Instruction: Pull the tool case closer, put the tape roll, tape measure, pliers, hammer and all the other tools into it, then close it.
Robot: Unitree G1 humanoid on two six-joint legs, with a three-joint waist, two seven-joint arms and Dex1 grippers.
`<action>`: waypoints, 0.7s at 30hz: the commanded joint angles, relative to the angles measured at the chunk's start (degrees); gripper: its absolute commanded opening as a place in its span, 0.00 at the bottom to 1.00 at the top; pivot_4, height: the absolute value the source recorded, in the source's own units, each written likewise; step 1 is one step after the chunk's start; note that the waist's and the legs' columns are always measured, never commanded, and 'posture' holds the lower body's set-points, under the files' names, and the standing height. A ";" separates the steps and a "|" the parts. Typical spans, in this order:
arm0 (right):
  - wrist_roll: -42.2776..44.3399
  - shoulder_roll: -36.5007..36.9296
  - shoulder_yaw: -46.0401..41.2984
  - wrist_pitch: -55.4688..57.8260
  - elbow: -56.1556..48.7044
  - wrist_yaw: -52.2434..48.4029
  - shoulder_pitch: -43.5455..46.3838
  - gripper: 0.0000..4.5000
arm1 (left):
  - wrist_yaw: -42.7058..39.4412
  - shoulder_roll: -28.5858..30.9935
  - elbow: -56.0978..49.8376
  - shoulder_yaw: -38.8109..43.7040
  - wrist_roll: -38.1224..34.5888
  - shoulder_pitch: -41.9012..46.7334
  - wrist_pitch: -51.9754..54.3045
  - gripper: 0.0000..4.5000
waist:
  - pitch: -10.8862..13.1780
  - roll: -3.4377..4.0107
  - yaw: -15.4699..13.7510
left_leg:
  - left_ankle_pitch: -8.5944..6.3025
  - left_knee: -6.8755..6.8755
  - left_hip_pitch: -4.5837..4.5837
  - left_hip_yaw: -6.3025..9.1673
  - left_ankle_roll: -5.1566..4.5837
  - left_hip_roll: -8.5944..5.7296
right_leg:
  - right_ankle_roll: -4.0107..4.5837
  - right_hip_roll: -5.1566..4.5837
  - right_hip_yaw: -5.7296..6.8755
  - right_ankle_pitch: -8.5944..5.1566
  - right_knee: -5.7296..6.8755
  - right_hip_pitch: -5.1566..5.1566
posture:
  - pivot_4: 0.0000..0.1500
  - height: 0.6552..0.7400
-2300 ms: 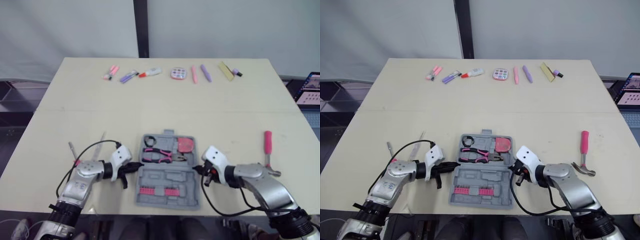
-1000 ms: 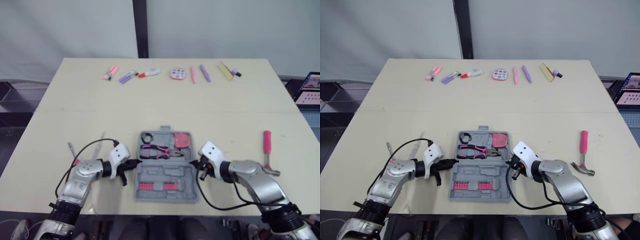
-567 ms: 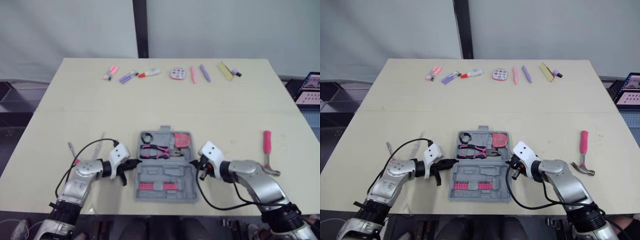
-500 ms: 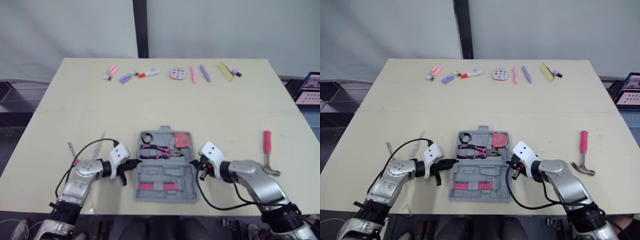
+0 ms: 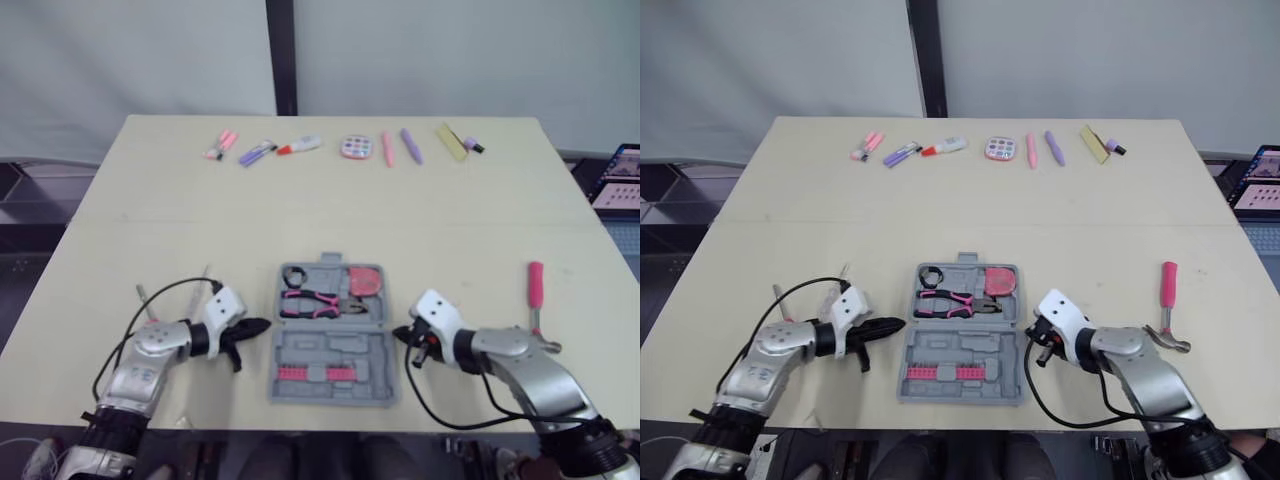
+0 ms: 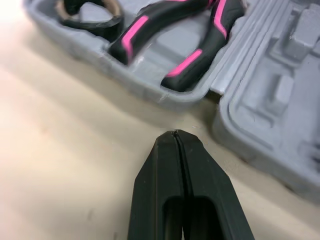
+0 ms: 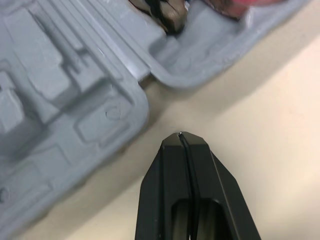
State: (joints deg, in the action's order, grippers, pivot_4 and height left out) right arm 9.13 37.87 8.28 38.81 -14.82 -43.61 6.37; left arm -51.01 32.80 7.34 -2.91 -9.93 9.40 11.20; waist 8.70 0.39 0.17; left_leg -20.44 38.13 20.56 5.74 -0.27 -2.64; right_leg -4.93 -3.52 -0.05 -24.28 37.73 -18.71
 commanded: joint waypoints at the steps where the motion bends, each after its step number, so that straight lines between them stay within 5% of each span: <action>1: 2.34 3.05 -4.86 0.74 -5.01 -1.32 -2.43 0.00 | -1.68 1.18 -4.47 3.77 -4.47 -1.33 0.97 0.01 | 0.00 0.00 -0.25 | 0.00 0.02 0.01 0.02 0.00 -0.02 | 0.00 -0.02 0.00 0.00 -0.01 0.01 | 1.00 0.92; 14: 16.57 9.80 -21.87 6.93 -22.06 -6.94 -21.18 0.00 | -5.04 7.91 -18.65 14.13 -16.21 -11.63 11.06 0.01 | 0.01 -0.01 -0.11 | -0.01 -0.06 0.06 -0.02 -0.01 0.09 | 0.00 0.05 -0.02 0.00 -0.34 0.16 | 1.00 0.92; 21: 18.73 11.95 -28.83 3.22 -26.74 -13.19 -37.41 0.00 | -9.50 7.87 -20.84 19.38 -18.12 -24.05 5.29 0.01 | 0.03 -0.03 -0.31 | -0.01 -0.11 0.07 -0.02 -0.02 0.14 | 0.00 0.09 -0.02 0.00 -0.80 0.34 | 1.00 0.92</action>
State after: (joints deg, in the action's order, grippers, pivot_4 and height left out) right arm 27.22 49.15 -18.54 43.81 -39.44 -54.39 -28.76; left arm -58.68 40.67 -11.17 13.85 -26.58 -12.71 18.99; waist 8.73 0.37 -0.14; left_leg -20.45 38.02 20.63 5.71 -0.29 -2.50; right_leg -4.93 -3.43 -0.07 -24.28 36.87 -18.35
